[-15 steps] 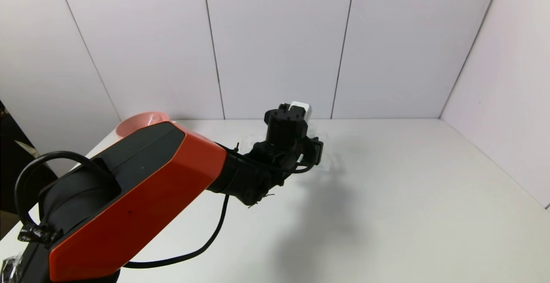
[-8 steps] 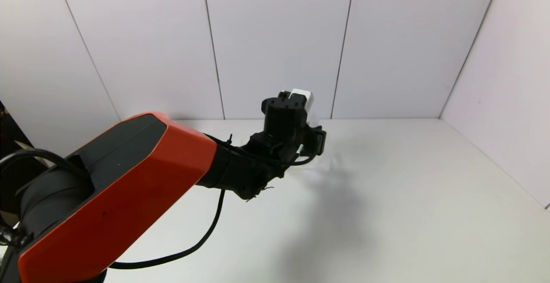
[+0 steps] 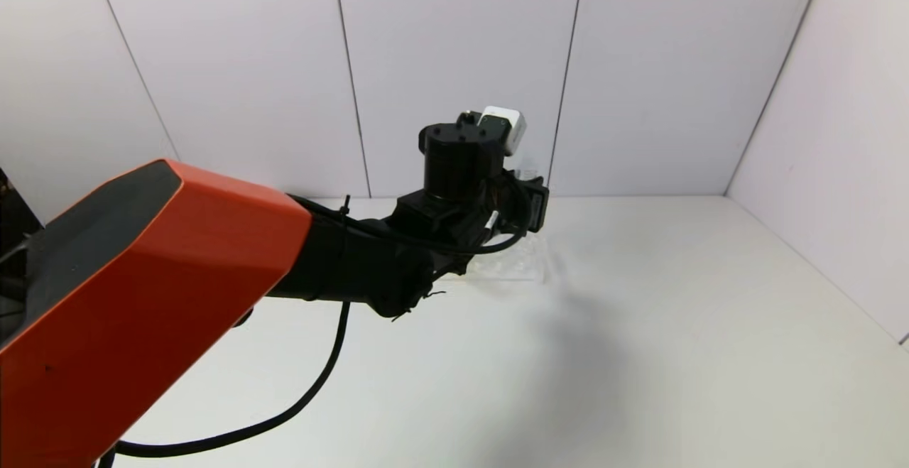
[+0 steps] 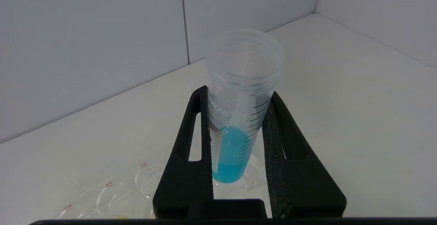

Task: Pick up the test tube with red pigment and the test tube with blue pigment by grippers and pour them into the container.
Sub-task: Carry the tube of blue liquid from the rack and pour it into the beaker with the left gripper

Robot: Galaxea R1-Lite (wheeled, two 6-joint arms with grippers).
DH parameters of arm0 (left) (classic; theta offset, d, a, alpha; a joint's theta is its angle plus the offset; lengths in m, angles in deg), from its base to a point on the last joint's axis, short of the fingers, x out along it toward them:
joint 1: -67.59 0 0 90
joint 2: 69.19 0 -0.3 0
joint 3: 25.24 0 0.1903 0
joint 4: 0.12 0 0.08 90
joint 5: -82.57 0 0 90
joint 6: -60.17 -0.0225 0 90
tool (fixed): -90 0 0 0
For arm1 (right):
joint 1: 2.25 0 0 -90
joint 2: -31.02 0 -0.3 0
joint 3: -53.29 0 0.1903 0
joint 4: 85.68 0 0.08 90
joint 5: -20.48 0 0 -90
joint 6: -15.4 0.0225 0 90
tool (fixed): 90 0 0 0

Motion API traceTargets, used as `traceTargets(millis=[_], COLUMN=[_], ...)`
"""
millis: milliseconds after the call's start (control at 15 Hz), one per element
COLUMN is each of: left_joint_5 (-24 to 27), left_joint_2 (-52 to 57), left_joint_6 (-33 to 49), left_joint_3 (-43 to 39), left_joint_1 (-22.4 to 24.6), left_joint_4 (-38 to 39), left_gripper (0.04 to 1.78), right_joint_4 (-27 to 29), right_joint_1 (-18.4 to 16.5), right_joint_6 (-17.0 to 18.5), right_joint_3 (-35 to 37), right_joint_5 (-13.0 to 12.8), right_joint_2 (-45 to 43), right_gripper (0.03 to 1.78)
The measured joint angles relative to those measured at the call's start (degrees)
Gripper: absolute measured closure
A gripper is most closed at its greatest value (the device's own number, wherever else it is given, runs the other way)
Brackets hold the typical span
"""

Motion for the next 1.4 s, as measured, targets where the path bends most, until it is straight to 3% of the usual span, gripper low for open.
traceTargets(millis=[600, 1400], left_joint_5=[-1.96, -1.62], left_joint_2=[12.39, 26.2], left_joint_6=[-3.1, -3.44], left_joint_3=[-6.9, -19.21], left_joint_1=[1.74, 14.37], left_joint_4=[-1.12, -2.67], left_gripper=[1.37, 1.37], right_joint_4=[0.0, 0.0], right_joint_1=[0.0, 0.05], right_joint_6=[0.0, 0.0], right_joint_3=[0.0, 0.0], right_joint_5=[0.0, 0.0], right_joint_2=[0.0, 0.0], right_gripper=[0.04, 0.04])
